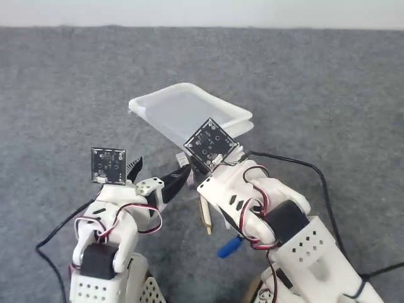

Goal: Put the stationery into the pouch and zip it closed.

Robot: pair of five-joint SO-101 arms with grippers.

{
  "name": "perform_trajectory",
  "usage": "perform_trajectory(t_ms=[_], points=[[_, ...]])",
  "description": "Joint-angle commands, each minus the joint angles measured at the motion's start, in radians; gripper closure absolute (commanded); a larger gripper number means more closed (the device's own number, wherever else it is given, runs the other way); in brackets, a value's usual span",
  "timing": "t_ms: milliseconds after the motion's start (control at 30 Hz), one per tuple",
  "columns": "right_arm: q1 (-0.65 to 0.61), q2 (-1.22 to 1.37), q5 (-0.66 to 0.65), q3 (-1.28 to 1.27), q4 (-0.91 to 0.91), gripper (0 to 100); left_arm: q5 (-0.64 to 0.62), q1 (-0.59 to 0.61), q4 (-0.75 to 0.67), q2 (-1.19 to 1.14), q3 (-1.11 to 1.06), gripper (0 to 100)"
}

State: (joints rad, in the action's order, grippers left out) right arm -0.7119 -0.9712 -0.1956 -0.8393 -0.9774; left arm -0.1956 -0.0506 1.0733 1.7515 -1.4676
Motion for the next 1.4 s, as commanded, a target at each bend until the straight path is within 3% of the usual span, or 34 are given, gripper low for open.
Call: perform_trajectory(t_ms=[0,267,767,933,1033,1200,1367], points=[[-0.008,-0.03,-0.012,0.011,-0.005,99.3,-0.011,-0.005,-0.029,0.005,0.018,63],[-0.088,-0.039,-0.012,-0.02,-0.007,99.3,-0.014,-0.008,-0.052,0.005,0.021,63],[-0.096,-0.039,-0.012,-0.014,-0.054,99.3,-0.014,0.003,-0.112,0.005,-0.016,63],[-0.091,-0.036,-0.017,-0.015,-0.056,99.3,-0.005,0.003,-0.114,0.005,-0.016,71],[-0.091,-0.035,-0.091,-0.018,-0.084,99.3,0.04,0.005,-0.11,0.005,-0.016,73],[-0.088,-0.028,-0.143,-0.02,-0.09,99.3,0.097,0.1,-0.109,0.005,-0.016,74],[-0.088,-0.028,-0.144,-0.021,-0.091,99.3,0.1,0.114,-0.098,0.005,-0.016,71]])
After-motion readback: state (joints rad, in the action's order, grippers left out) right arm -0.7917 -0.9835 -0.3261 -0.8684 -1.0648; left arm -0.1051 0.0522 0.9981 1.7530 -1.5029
